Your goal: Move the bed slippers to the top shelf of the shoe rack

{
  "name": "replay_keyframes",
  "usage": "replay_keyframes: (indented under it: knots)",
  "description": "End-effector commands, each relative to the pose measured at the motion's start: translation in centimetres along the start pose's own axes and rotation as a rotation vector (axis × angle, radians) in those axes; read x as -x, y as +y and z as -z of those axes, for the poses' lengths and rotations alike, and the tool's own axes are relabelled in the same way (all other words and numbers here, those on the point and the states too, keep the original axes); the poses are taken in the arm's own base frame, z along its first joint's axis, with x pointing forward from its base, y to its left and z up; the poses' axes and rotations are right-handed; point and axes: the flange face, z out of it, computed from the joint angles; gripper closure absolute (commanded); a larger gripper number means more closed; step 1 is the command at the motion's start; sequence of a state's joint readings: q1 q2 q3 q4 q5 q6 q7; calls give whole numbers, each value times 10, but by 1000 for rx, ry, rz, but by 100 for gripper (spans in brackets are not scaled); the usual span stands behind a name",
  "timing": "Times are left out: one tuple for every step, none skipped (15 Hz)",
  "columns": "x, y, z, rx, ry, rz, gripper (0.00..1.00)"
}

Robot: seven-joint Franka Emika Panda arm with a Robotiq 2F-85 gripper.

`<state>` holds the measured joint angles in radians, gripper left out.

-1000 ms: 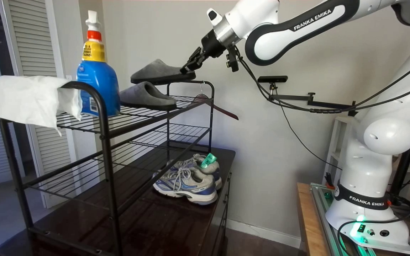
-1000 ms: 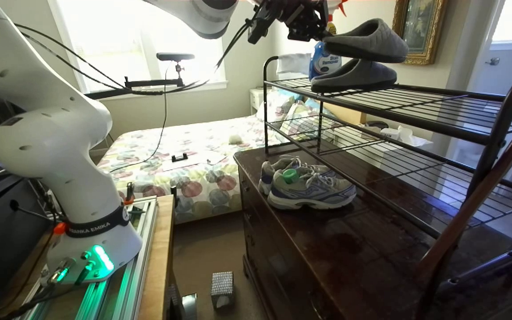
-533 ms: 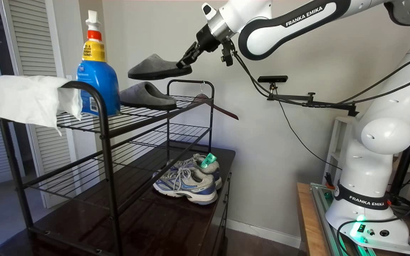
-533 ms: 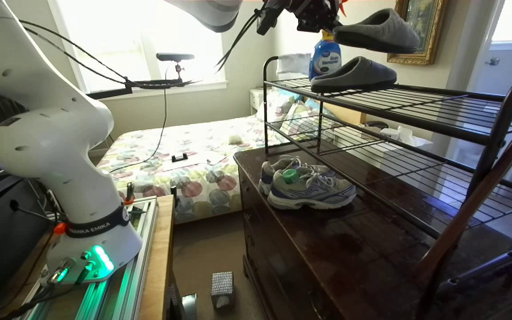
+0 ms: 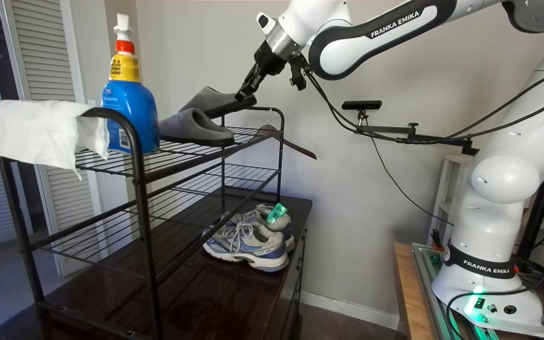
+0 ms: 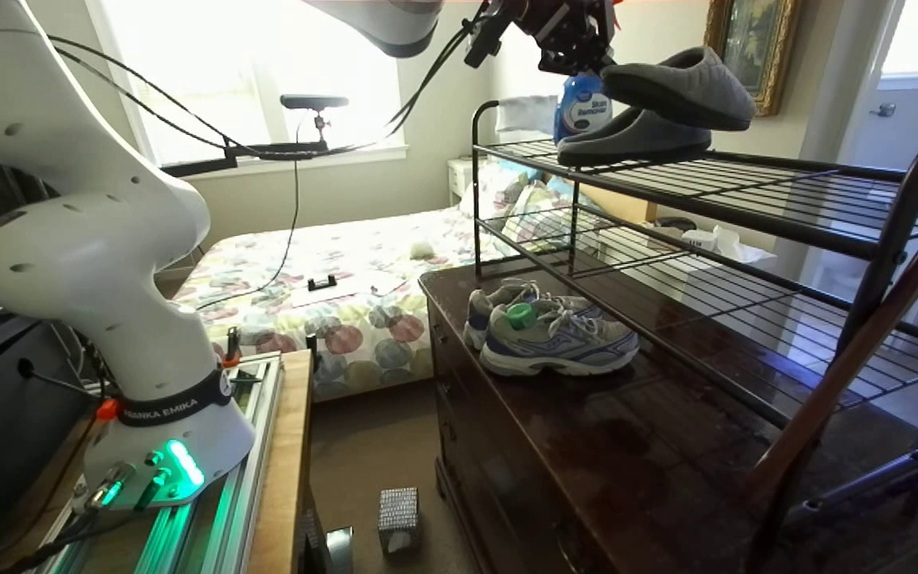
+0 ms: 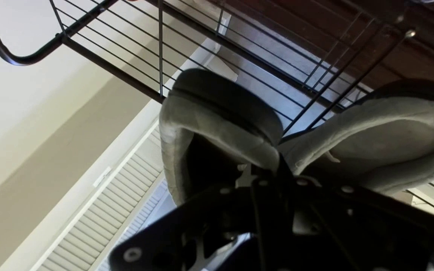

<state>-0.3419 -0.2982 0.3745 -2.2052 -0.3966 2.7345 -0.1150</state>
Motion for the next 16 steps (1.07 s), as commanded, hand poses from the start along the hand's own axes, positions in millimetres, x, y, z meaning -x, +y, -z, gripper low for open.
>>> replay_keyframes:
  knots:
    - [-14, 4, -8, 21, -30, 0, 99]
    - [-16, 4, -11, 26, -34, -9, 99]
    - [-17, 6, -16, 29, -38, -22, 99]
    - [-17, 8, -23, 31, -42, -35, 99]
    - [-18, 8, -28, 24, -47, -46, 99]
    - [-18, 10, -34, 21, -51, -57, 99]
    - [-18, 11, -39, 14, -56, -63, 99]
    - [-18, 12, -44, 2, -65, -69, 99]
    - [-18, 11, -50, -16, -79, -69, 99]
    - [-17, 10, -54, -25, -94, -69, 99]
    - [-16, 9, -57, -37, -118, -67, 99]
    - [-15, 8, -60, -45, -139, -68, 76]
    - [-15, 6, -58, -58, -161, -65, 68]
    - [-16, 4, -54, -74, -168, -64, 63]
    - [-19, 3, -46, -94, -157, -63, 56]
    - [-23, 1, -39, -116, -143, -61, 49]
